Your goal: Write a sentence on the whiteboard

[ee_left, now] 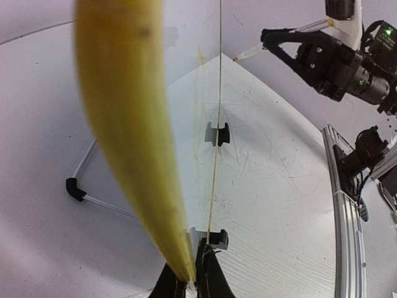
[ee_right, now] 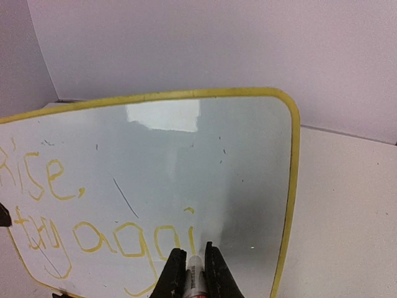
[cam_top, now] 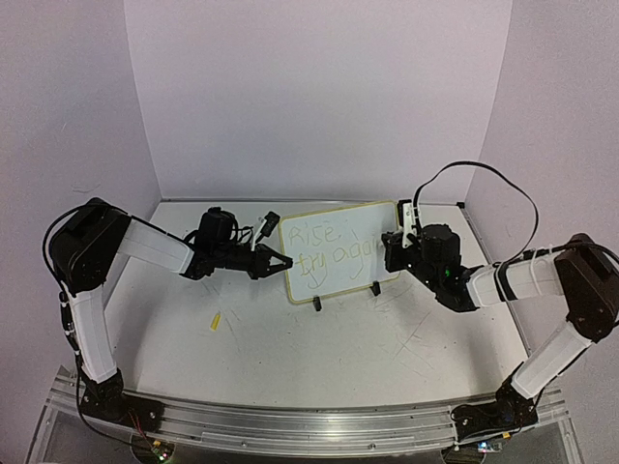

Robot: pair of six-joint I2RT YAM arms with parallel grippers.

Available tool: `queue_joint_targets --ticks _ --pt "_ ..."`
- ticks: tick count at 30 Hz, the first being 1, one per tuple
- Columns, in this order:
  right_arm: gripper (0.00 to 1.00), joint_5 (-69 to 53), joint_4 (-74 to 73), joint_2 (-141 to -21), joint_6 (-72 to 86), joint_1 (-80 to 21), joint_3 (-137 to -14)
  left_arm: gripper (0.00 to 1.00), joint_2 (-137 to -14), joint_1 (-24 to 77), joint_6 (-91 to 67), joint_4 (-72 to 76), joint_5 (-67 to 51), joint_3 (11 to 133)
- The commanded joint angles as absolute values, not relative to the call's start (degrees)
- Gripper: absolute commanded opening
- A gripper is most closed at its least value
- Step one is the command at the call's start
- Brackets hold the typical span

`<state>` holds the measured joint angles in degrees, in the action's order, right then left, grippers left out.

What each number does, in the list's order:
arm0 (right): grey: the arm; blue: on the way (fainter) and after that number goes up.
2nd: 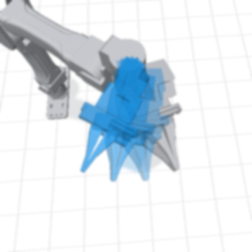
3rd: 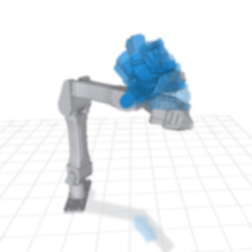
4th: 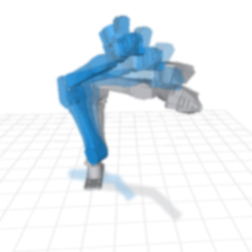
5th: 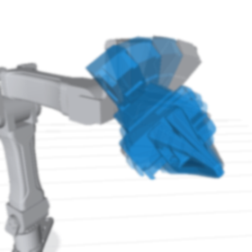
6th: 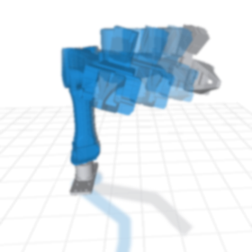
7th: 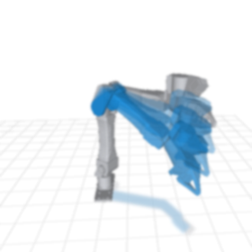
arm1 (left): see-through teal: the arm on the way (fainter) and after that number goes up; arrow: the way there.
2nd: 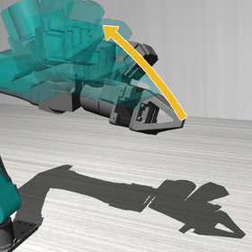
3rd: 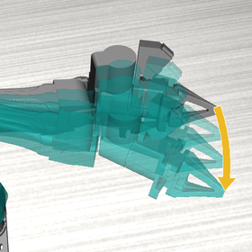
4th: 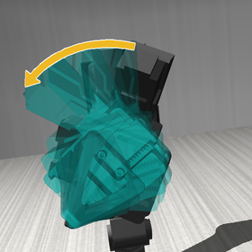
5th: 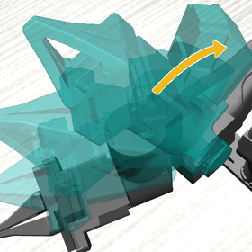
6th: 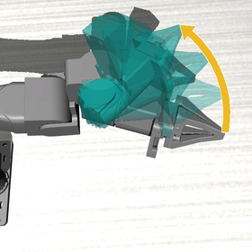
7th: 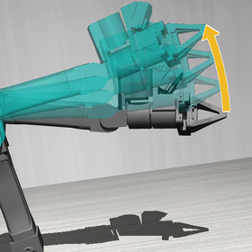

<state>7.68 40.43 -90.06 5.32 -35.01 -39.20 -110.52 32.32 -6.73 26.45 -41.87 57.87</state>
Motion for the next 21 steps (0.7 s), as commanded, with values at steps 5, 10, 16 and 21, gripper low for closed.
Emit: queue_joint_targets --ticks 5,10,16,21 --pt "0.0 8.52 42.48 -90.3 3.51 -34.47 -42.38 0.0 -111.38 31.29 -0.88 20.67 -32.15 57.78" --pt "0.0 9.28 42.62 -91.83 2.92 -34.01 -43.8 0.0 -111.33 31.32 -0.79 20.59 -32.1 57.87" --pt "0.0 9.66 42.61 -92.92 2.79 -33.78 -44.68 0.0 -111.67 31.3 -0.68 20.59 -32.28 57.86" --pt "0.0 9.7 42.36 -93.76 2.97 -33.66 -44.78 0.0 -111.47 31.27 -0.59 20.58 -32.17 57.74"
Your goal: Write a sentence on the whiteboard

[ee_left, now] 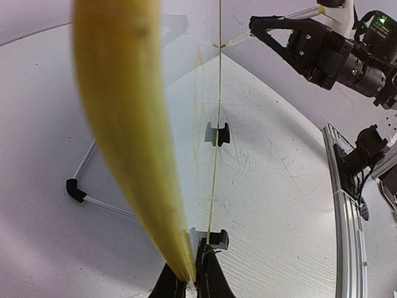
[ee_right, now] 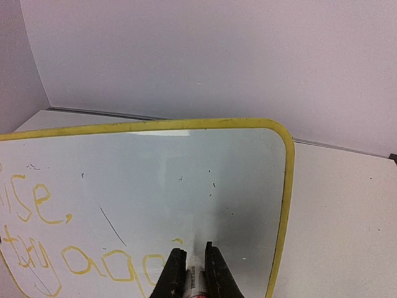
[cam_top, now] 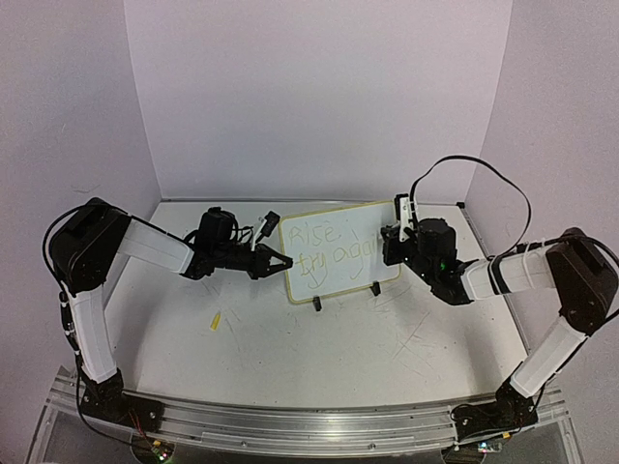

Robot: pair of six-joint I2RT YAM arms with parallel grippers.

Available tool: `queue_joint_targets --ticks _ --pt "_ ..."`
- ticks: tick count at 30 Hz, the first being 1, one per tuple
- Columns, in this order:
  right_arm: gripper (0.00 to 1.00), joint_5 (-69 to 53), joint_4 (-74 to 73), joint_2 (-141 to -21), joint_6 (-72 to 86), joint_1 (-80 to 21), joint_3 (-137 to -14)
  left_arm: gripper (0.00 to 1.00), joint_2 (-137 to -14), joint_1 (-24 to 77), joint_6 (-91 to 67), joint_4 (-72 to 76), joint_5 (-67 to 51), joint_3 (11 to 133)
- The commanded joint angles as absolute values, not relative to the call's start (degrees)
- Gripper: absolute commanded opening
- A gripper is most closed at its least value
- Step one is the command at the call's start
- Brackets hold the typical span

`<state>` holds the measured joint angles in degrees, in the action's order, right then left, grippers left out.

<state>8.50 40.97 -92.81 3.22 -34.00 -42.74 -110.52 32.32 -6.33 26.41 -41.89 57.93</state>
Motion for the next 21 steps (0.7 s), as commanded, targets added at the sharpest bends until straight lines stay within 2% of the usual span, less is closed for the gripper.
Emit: queue_joint_targets --ticks 1,21 --pt "0.0 9.74 42.36 -93.92 2.98 -33.66 -44.78 0.0 -111.47 31.31 -0.56 20.57 -32.2 57.74" --pt "0.0 9.13 40.67 -93.96 4.65 -33.78 -42.0 0.0 -111.89 31.29 -0.86 20.57 -32.53 58.18"
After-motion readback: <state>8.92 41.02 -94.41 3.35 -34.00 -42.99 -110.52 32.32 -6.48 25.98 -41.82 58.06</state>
